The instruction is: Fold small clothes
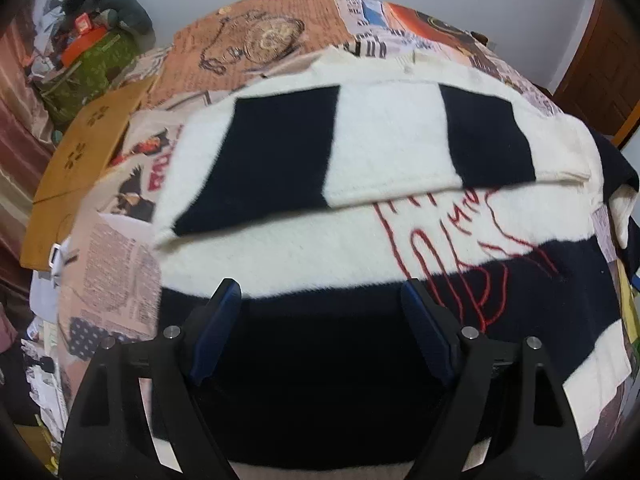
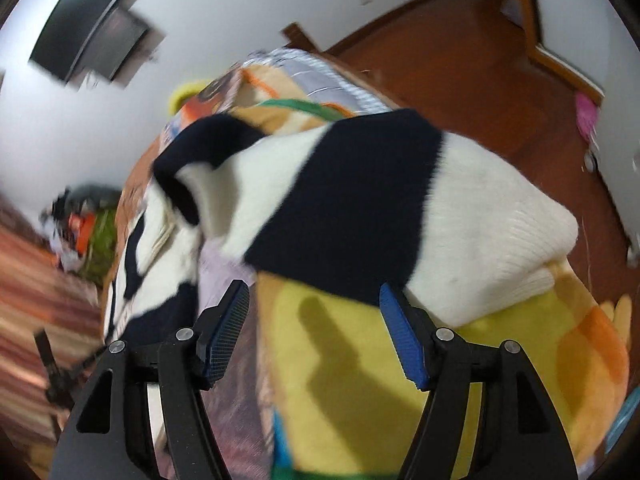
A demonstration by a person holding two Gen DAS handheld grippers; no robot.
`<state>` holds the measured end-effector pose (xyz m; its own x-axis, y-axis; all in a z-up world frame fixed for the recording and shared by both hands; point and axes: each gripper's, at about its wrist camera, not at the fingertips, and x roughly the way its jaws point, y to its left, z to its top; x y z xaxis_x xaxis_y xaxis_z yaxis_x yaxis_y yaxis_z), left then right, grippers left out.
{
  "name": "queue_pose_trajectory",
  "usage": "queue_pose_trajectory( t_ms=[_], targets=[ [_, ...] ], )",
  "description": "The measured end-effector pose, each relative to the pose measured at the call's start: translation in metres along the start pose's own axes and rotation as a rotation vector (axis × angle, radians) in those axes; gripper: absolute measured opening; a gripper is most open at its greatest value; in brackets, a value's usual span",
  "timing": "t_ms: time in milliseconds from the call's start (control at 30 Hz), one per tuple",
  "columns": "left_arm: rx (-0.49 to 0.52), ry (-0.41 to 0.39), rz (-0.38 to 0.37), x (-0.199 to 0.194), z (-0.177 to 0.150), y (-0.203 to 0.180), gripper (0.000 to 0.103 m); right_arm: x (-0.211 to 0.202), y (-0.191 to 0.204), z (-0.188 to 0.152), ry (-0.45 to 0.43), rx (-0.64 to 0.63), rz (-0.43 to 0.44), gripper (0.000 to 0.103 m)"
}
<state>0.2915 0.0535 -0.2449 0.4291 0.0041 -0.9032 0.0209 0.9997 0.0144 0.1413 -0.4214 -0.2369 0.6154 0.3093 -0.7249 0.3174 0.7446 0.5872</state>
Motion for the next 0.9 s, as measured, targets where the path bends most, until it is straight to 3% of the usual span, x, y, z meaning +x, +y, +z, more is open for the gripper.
queue_pose_trajectory(
  t_ms=[367,467,567,667,733,800,900],
  targets=[
    [-0.028,0.022,-0.015,0.016,-0.004,0.000,0.084,-0.031,-0.058,0.032,-0.118,0.099,-0.177,0.064],
    [-0.043,0.024,-0.019,0.017,-0.004,0.001,0.085,-0.018,-0.073,0.042,-0.057,0.109,-0.254,0.065],
    [-0.053,0.022,-0.012,0.018,-0.005,0.001,0.087,0.007,-0.079,0.040,0.032,0.109,-0.233,0.065],
    [-0.061,0.022,-0.008,0.018,-0.005,0.002,0.089,0.018,-0.077,0.033,0.042,0.082,-0.212,0.064],
    [-0.060,0.021,-0.005,0.018,-0.005,0.002,0.089,0.017,-0.079,0.031,0.029,0.088,-0.164,0.048],
    [-0.056,0.020,0.001,0.017,-0.005,0.001,0.089,0.014,-0.080,0.031,0.022,0.087,-0.151,0.025],
    [-0.049,0.013,0.013,0.015,-0.005,0.000,0.089,0.005,-0.071,0.029,-0.002,0.046,-0.172,0.012]
  ],
)
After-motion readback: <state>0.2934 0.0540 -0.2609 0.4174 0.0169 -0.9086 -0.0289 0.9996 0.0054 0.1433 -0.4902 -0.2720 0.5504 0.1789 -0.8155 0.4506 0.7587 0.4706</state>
